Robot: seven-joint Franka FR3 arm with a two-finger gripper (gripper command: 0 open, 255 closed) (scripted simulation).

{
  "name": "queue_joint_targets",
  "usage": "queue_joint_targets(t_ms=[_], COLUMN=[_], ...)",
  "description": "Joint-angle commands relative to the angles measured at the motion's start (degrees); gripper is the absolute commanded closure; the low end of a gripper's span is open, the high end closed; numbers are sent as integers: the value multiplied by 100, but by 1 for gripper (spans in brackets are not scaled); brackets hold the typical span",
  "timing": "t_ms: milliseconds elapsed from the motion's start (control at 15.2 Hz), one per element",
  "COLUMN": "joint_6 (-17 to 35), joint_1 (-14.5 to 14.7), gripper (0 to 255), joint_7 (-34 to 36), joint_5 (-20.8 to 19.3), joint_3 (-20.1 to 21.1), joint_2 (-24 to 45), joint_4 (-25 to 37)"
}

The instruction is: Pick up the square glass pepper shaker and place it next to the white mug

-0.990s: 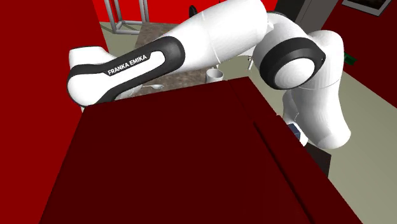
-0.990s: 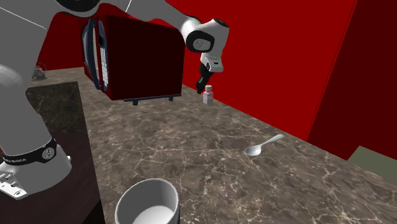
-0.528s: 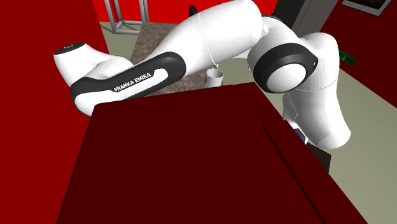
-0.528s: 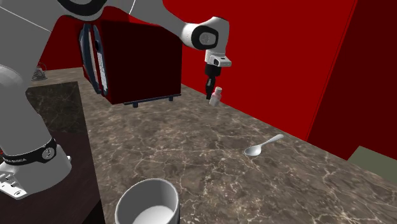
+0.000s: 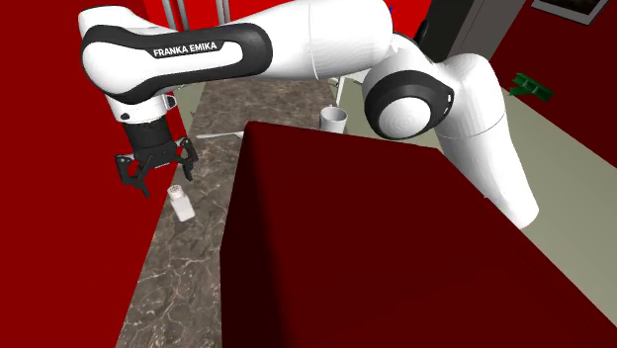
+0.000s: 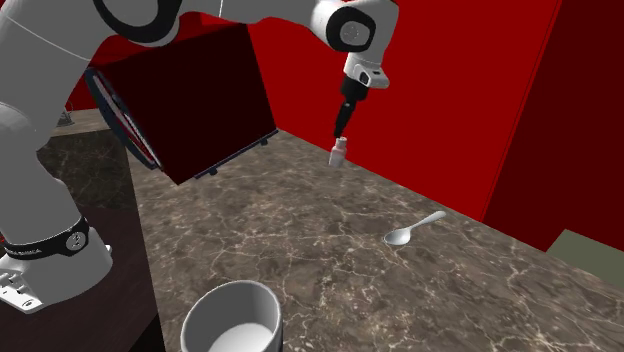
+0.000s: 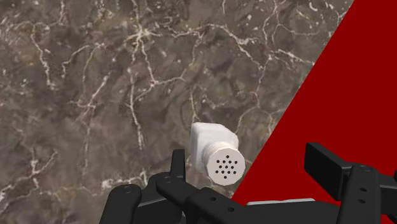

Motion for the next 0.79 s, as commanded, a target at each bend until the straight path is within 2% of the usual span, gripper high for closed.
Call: queue_joint_targets(t_ms=[0, 396, 726], joint_6=[-253, 255, 306], joint_1=[-159, -91, -106], gripper=[0, 0, 0], joint_7=[-49, -106, -101], joint_5=[140, 127, 107], joint_3=[54, 121, 160], joint_2=[307, 205, 198], joint_4=[264, -338, -391])
